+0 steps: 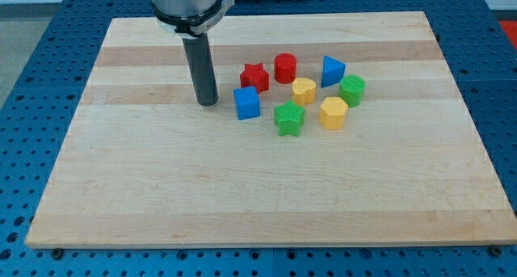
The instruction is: Move the red star diagonal to the cube
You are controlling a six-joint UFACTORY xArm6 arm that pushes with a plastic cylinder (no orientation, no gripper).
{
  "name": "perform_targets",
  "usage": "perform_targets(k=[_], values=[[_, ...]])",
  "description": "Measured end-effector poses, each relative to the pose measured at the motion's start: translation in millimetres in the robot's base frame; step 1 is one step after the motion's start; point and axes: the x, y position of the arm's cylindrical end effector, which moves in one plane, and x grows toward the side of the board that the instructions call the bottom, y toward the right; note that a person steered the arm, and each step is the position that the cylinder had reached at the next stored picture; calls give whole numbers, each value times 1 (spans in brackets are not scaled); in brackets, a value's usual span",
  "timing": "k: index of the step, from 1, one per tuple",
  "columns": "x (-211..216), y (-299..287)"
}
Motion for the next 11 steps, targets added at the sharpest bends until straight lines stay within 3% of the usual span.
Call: perform_targets(k=[2,6,11], values=[[0,10],[1,87],[-79,69]])
